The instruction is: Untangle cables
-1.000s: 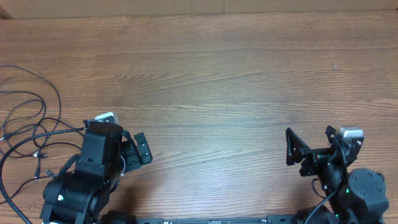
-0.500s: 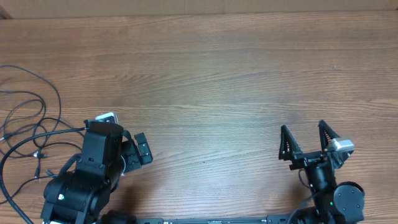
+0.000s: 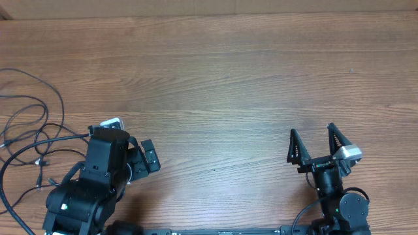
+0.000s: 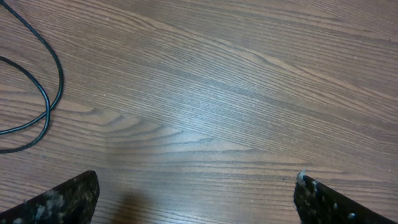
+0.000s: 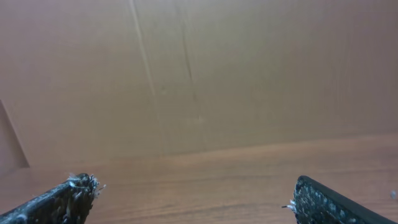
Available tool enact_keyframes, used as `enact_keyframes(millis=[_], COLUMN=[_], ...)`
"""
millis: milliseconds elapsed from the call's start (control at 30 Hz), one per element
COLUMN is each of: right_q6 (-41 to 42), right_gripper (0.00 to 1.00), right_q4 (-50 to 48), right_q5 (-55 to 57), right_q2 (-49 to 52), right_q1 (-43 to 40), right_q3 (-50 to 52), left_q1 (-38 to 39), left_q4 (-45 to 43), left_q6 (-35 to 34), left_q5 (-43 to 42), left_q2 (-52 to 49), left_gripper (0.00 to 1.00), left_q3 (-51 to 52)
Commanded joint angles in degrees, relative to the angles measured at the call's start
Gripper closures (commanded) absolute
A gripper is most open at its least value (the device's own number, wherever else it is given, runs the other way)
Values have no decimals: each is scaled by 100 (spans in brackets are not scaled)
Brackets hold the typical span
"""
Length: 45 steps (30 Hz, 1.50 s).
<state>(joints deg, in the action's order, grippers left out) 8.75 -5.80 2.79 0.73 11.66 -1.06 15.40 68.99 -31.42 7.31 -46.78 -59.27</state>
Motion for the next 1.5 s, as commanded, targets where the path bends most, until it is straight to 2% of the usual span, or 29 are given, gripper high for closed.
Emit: enact_keyframes(millis=[0,167,367,567,833,1467], right_q6=[-33,-31,-28,-57,-1071,-1054], right_gripper=[0,0,0,0,0,0], right_q4=[-33,111,1049,1064,1023,1025], right_q5=[192,227,-52,-203,-761,-741], right_q2=[-59,-59,-59,-59,-59,-57], right_q1=[-24,-212,-306,-306,-306,-306], right_q3=[59,59,59,61,61,61], left_q1=[37,37,37,37,37,37], left_q4=[-4,-4,-4,-4,-4,-4], left_q6=[-76,-76,-76,-76,-76,-76], left_q5=[-31,-31,-31,-31,-31,-31], left_q2=[-4,-4,-4,-4,-4,-4], left_gripper=[1,0,0,0,1,1], left_q3=[9,9,9,9,9,9])
